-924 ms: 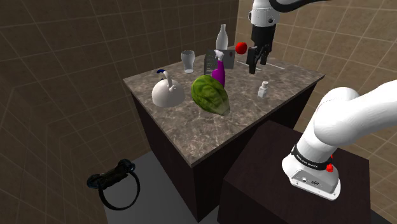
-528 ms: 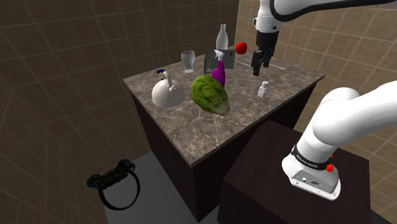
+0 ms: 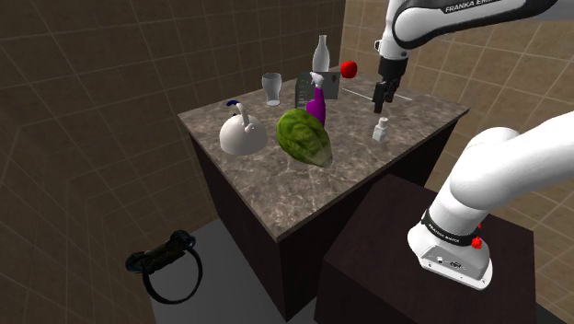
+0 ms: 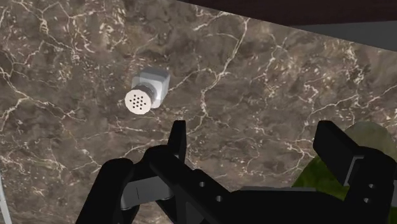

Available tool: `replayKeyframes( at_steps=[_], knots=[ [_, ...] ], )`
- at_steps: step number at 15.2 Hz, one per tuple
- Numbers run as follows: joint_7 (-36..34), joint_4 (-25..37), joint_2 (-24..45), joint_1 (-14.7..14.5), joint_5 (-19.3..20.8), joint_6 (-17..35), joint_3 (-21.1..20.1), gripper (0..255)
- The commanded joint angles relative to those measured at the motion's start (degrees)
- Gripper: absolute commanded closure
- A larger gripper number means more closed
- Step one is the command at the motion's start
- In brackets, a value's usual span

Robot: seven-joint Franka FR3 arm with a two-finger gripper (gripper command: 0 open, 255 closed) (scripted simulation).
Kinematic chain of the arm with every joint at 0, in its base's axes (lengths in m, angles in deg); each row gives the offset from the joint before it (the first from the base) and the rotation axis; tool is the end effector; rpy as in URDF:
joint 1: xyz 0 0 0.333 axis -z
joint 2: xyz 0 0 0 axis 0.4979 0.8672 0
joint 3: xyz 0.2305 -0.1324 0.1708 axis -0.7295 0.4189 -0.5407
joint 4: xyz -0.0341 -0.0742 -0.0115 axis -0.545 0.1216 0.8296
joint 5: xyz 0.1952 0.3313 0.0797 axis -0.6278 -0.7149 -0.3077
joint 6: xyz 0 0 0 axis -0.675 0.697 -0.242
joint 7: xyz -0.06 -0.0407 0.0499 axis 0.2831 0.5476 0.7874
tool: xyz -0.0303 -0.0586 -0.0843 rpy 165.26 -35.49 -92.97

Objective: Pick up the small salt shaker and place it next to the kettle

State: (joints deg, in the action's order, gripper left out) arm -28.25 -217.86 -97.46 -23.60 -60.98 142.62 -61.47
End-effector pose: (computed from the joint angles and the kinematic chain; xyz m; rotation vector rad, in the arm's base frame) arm 0.3032 -0.1702 0.4757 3.1179 -0.0553 -0.0361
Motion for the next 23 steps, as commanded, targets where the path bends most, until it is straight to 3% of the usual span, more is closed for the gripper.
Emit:
replayKeyframes(
  at_steps=[1,9,17,23],
  knots=[
    [3.4,-0.2,2.3,0.8,1.5,3.2,3.4,0],
    [15.6,2.6,14.5,0.6,2.2,14.6,15.8,0],
    [16.2,-0.7,18.3,0.1,2.0,21.6,17.8,0],
    [16.2,-0.7,18.3,0.1,2.0,21.6,17.8,0]
  ],
)
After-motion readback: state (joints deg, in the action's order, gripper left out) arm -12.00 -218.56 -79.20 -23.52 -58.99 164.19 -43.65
